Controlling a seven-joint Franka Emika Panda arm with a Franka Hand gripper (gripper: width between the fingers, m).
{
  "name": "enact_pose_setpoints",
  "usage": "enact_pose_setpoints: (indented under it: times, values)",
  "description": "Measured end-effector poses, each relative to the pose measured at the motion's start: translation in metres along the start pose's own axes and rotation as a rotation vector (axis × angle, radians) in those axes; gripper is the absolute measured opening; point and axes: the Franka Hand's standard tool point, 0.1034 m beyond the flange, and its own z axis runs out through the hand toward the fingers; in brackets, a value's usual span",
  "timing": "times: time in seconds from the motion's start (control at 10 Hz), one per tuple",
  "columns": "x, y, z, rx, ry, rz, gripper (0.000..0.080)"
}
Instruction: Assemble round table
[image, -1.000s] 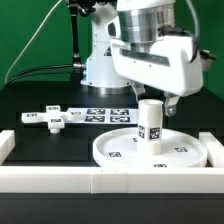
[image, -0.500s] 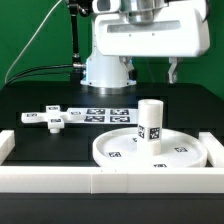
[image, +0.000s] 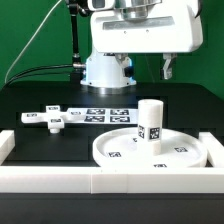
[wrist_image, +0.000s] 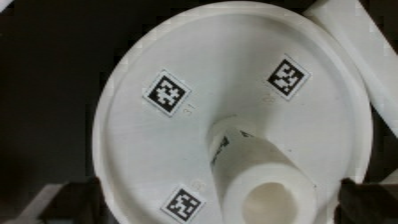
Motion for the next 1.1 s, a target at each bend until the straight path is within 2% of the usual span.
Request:
enact_pose_setpoints:
  times: [0.1, 0.2, 0.3, 0.4, 0.8, 1.0, 1.1]
  values:
    - [0.002, 0.006, 0.002, -0.017, 0.001, -0.126, 0.0649]
    - [0.005, 0.011, 0.002, -0.051, 0.015, -0.301, 0.0649]
    - [0.008, 0.015, 0.003, -0.056, 0.021, -0.409, 0.0649]
    - [0.010, 0.018, 0.004, -0.042, 0.028, -0.453, 0.0649]
    - [0.011, 0.019, 0.005, -0.051, 0.021, -0.760, 0.0649]
    - [0.029, 0.037, 0.008, -0.112, 0.081, -1.080, 0.0649]
    - [0.038, 0.047, 0.007, -0.125, 0.093, -1.197, 0.0649]
